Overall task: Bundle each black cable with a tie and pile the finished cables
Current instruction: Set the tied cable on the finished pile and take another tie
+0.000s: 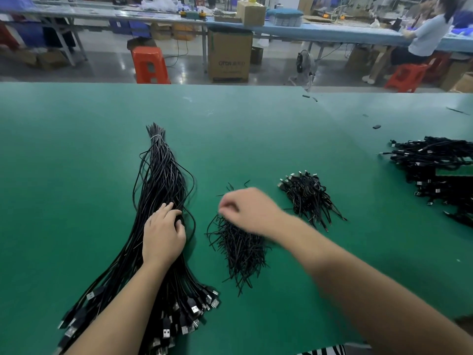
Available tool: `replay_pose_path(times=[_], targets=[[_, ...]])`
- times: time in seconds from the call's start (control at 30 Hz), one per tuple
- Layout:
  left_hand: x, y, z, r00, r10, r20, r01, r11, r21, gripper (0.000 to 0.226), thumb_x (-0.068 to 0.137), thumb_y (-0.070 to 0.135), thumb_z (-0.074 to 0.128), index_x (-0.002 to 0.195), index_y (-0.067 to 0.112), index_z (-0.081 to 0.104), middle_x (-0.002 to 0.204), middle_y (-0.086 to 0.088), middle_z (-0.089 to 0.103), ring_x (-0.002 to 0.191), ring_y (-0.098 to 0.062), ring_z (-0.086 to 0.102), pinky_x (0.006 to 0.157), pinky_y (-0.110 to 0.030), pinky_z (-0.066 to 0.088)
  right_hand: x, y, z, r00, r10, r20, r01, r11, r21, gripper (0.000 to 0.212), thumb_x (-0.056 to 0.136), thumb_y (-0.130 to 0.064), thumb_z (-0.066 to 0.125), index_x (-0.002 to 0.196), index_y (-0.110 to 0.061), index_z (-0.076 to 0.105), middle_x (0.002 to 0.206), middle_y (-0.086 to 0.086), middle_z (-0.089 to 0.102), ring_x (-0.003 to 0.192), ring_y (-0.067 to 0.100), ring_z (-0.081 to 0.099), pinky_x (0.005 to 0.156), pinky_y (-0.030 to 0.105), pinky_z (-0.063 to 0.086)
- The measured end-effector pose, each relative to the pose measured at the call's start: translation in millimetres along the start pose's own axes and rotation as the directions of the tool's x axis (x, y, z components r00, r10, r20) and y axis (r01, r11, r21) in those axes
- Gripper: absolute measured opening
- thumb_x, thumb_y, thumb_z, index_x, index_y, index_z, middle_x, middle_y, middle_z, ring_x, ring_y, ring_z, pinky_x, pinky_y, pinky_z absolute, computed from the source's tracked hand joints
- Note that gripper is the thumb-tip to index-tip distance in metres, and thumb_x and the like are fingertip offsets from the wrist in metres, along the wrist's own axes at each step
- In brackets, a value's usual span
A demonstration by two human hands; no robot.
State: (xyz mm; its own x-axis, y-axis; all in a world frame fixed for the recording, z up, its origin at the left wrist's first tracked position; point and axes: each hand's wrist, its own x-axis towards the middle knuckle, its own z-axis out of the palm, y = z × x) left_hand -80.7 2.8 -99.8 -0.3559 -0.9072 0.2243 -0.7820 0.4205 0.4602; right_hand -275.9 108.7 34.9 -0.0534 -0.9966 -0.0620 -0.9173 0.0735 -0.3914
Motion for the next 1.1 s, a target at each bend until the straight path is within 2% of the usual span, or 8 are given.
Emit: replay_pose_path(times=[0.13,0.27,0.53,0.7,0.8,0.93,1.03,1.1], targets=[[2,-1,-5,0.999,-0.026,-0.024,0.023,0.992,-0.121,0.031,0.090,0.001,0.058,0.117,0.006,0.071,0.140,-0.010,0.059,0.140,-0.024,0.045,0.116,-0.043,0.032,-18,-47,56,0.957,-0.045,0.287,0.044,0.999,0.011,0.034,0.095,-0.042,0.064,0.121,-0.020,0.066,0.107,-0.001,0.073,0.099,0.020,0.065,0.090,0.037,0.055],[1,0,-6,1.000,-0.021,-0.012,0.020,0.994,-0.110,0.031,0.091,0.004,0.057,0.119,0.008,0.070,0.142,-0.007,0.058,0.142,-0.021,0.042,0.117,-0.042,0.030,-25,-57,89,0.903,0.031,0.428,-0.010,0.999,-0.051,0.054,0.089,-0.040,0.073,0.130,-0.011,0.053,0.103,0.007,0.071,0.105,0.030,0.062,0.089,0.044,0.054],[0,-1,-5,1.000,-0.023,-0.008,0.022,0.994,-0.110,0.031,0.092,0.006,0.056,0.119,0.009,0.070,0.143,-0.006,0.057,0.143,-0.019,0.040,0.118,-0.041,0.029,-34,-53,90,0.895,0.094,0.437,-0.080,0.995,-0.051,0.050,0.089,-0.027,0.070,0.131,-0.012,0.048,0.105,0.006,0.068,0.101,0.031,0.062,0.086,0.046,0.055],[-1,1,-5,1.000,-0.012,-0.011,0.011,0.995,-0.097,0.031,0.092,0.007,0.057,0.121,0.008,0.070,0.143,-0.007,0.057,0.143,-0.020,0.040,0.118,-0.041,0.029,-37,-50,85,0.892,0.124,0.435,-0.110,0.992,-0.056,0.039,0.087,-0.012,0.060,0.124,-0.001,0.062,0.102,0.017,0.074,0.092,0.034,0.068,0.082,0.046,0.060],[-2,1,-5,1.000,0.009,-0.011,-0.010,0.998,-0.062,0.031,0.091,0.007,0.058,0.119,0.006,0.070,0.141,-0.011,0.058,0.141,-0.024,0.043,0.117,-0.044,0.032,-36,-49,83,0.902,0.176,0.395,-0.181,0.983,-0.027,0.031,0.091,-0.016,0.053,0.112,-0.002,0.072,0.099,0.020,0.074,0.069,0.029,0.059,0.079,0.046,0.061],[-4,2,-3,1.000,0.018,-0.017,-0.018,0.999,-0.028,0.030,0.089,0.006,0.059,0.117,0.005,0.071,0.140,-0.013,0.058,0.140,-0.026,0.043,0.116,-0.046,0.033,-38,-51,87,0.908,0.202,0.367,-0.175,0.979,-0.106,0.039,0.097,-0.041,0.058,0.080,-0.006,0.068,0.076,0.008,0.067,0.074,0.029,0.062,0.070,0.036,0.056],[-4,2,-3,1.000,0.016,-0.016,-0.016,1.000,-0.016,0.029,0.090,0.006,0.059,0.117,0.006,0.071,0.141,-0.012,0.058,0.141,-0.025,0.043,0.116,-0.045,0.032,-41,-53,93,0.895,0.218,0.389,-0.167,0.973,-0.160,0.037,0.093,-0.025,0.059,0.060,-0.012,0.046,0.059,0.002,0.045,0.058,0.026,0.045,0.054,0.029,0.040],[-4,1,-3,1.000,0.010,-0.008,-0.011,1.000,-0.010,0.030,0.090,0.007,0.059,0.117,0.006,0.071,0.142,-0.012,0.057,0.142,-0.024,0.042,0.116,-0.045,0.031,-40,-54,92,0.890,0.233,0.391,-0.187,0.970,-0.153,0.027,0.088,-0.018,0.056,0.062,-0.012,0.049,0.060,0.002,0.045,0.058,0.027,0.044,0.054,0.029,0.041]])
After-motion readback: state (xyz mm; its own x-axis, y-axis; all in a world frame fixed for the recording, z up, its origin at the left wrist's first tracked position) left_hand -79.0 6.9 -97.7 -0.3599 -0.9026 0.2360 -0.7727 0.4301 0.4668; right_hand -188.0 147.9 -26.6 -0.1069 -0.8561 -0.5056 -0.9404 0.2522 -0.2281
